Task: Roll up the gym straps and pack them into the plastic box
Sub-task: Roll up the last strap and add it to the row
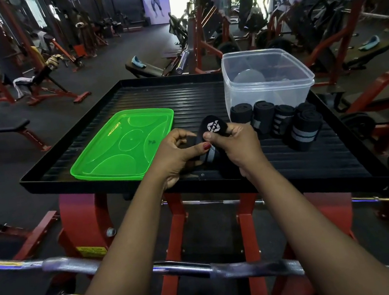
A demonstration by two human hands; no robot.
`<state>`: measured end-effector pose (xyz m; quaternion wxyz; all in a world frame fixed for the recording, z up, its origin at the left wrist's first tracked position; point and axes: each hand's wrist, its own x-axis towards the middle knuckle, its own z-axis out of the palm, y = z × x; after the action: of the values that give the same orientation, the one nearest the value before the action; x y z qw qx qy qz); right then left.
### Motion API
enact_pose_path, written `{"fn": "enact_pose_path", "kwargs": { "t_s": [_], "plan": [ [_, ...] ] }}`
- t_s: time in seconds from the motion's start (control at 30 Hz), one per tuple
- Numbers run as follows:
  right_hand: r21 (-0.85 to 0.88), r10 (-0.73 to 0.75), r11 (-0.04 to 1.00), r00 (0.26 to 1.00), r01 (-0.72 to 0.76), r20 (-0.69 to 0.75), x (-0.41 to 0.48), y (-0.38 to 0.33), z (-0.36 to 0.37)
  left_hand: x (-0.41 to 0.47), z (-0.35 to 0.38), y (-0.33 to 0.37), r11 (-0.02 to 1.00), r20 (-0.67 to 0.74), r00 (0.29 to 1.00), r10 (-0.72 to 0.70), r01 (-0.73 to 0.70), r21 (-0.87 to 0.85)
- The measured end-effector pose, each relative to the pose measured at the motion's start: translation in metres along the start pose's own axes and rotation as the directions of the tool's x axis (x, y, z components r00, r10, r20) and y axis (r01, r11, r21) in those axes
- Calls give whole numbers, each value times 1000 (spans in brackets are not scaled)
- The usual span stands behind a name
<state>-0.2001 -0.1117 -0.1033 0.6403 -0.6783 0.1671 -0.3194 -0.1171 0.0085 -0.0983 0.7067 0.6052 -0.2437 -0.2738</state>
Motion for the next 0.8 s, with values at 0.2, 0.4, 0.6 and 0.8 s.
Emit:
{"fn": "enact_pose_path", "kwargs": {
  "t_s": [0.2,0.4,0.6,0.8],
  "plan": [
    [110,143,983,989,-145,26,0,0,-2,-1,-1,-2,999,20,999,40,-40,-17],
    [188,178,965,984,-181,29,-1,-2,-1,-2,-3,-1,996,40,996,84,-83,-13],
    [268,240,930,968,-252,76,-3,-7,1,-2,-4,-2,989,44,989,140,-142,29],
    [142,301,936,940,-324,158,-4,-9,0,1,-9,-4,977,66,976,209,-207,-40]
  ]
}}
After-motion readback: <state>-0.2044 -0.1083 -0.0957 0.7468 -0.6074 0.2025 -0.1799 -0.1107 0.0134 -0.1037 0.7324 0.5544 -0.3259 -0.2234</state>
